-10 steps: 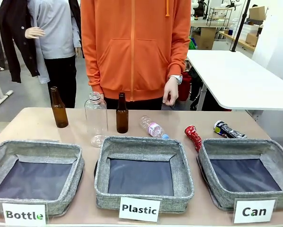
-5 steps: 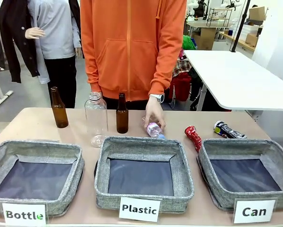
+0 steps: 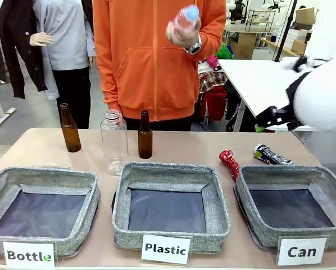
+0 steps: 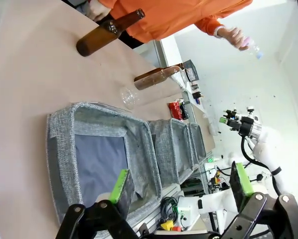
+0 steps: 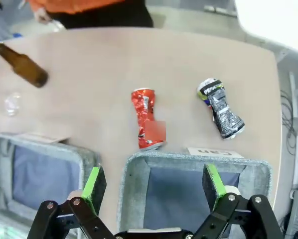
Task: Sort the can waste into the basket.
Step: Pick up the can waste from the table and place it in the right Fabric basket.
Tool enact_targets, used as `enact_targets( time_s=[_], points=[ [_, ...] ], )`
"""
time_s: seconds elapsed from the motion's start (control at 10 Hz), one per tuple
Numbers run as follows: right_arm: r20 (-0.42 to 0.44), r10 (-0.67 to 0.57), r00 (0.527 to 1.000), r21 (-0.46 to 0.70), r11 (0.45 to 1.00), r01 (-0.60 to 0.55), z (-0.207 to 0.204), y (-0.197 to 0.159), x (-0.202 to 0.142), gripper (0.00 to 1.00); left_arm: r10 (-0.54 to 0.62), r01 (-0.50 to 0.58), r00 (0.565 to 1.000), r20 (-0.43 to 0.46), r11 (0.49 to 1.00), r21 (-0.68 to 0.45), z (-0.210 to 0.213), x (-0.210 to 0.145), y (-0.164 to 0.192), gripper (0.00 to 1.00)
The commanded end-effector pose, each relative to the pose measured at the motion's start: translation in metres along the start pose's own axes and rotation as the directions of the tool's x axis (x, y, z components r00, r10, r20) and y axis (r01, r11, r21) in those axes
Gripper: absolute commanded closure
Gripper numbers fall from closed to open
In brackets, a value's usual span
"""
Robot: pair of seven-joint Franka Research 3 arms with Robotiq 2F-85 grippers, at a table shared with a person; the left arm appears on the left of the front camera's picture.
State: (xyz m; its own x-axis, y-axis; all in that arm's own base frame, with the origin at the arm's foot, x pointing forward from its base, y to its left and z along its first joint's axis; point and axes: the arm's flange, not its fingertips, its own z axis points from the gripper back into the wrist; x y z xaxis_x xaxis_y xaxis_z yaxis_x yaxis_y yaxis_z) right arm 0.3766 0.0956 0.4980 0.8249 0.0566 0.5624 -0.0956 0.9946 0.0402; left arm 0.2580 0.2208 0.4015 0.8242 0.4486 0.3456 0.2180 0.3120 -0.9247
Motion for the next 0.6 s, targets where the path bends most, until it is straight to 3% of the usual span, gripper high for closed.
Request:
enact_targets(
  time_s=[0.0,0.1,0.3,0.4,0.5],
  points=[
    [0.02,-0.005,1.0,0.054,0.999,0.004,0.017,-0.014,-0.004,0.0,-0.025,0.026,1.0,0.016,0.999,-0.023,0.001,0.001,0.0,0.0],
    [0.0,0.0,1.0,0.0,1.0,0.0,0.0,0.0,0.0,0.0,-0.025,0.026,1.0,0.016,0.999,-0.023,0.001,0.001,0.0,0.0],
    [-0.086,0.091,0.992,0.075,0.994,-0.085,-0.013,0.005,0.001,0.0,-0.025,0.026,1.0,0.016,0.999,-0.023,0.001,0.001,0.0,0.0],
    [-0.139,0.106,0.985,0.101,0.991,-0.092,-0.037,0.009,0.011,0.0,-0.025,0.026,1.0,0.016,0.999,-0.023,0.001,0.001,0.0,0.0],
    [-0.144,0.1,0.984,0.179,0.981,-0.074,-0.034,-0.002,0.015,0.0,-0.025,0.026,1.0,0.016,0.999,-0.023,0.001,0.001,0.0,0.0]
  ],
)
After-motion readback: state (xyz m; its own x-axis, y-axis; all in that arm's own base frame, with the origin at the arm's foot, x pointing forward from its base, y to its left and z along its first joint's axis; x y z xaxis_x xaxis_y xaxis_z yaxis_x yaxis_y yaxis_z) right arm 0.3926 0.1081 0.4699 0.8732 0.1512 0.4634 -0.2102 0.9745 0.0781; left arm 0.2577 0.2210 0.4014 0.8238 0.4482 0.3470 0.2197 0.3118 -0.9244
